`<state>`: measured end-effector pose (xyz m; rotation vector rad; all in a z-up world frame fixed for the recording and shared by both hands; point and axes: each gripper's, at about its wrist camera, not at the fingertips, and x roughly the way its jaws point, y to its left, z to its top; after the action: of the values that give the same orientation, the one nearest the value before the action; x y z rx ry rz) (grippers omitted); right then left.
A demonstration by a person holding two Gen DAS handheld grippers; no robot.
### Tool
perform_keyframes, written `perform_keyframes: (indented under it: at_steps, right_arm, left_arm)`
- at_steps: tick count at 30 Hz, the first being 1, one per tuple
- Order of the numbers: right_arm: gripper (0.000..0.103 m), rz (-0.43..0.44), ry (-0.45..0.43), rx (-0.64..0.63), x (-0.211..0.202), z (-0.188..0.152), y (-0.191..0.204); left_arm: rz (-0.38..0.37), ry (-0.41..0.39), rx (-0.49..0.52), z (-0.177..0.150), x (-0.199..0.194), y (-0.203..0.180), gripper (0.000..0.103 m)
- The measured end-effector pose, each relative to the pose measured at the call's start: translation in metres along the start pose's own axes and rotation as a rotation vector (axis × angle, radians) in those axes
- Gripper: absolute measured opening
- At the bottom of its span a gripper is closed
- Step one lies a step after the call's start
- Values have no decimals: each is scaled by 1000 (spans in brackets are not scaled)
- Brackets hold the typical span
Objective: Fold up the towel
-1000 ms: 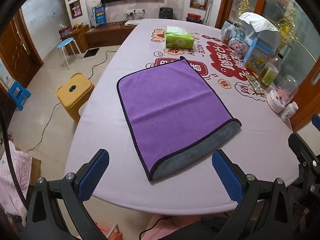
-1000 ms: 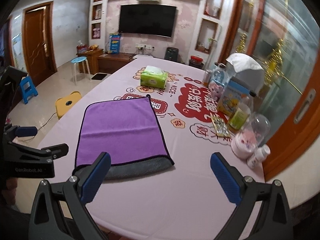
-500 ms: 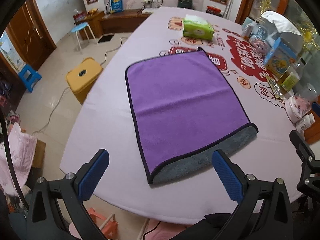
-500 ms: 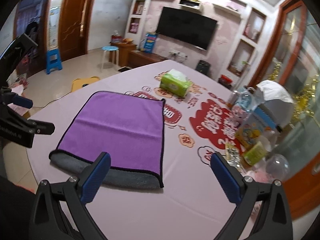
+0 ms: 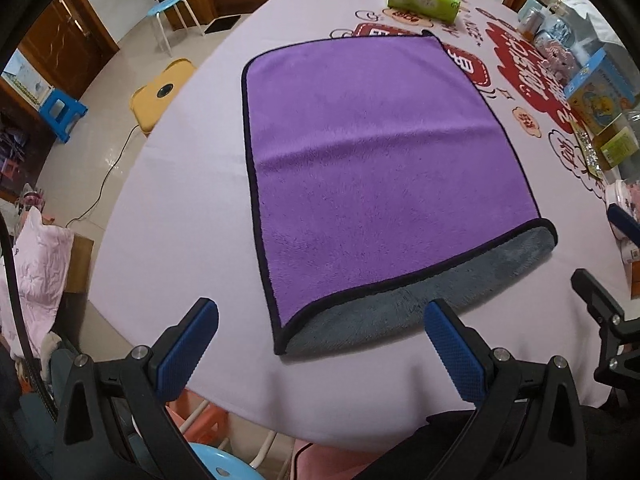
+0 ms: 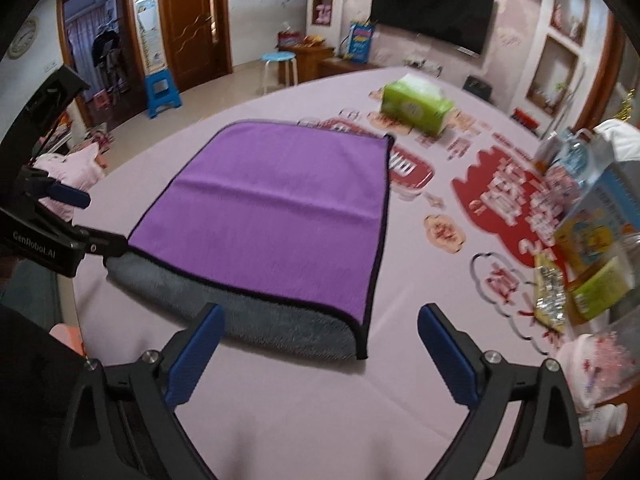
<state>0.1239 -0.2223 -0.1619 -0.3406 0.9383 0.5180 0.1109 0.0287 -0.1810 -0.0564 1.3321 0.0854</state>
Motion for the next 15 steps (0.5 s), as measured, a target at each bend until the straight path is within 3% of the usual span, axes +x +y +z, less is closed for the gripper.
perform_keyframes:
  at_steps: [9, 15]
  right_arm:
    - [84, 63, 101, -7, 41, -15, -10]
    - [75, 105, 123, -11, 55, -20, -11]
  left_arm:
    - [15, 17, 19, -2, 28, -2, 102]
    - [2, 58, 3, -7, 45, 1, 99]
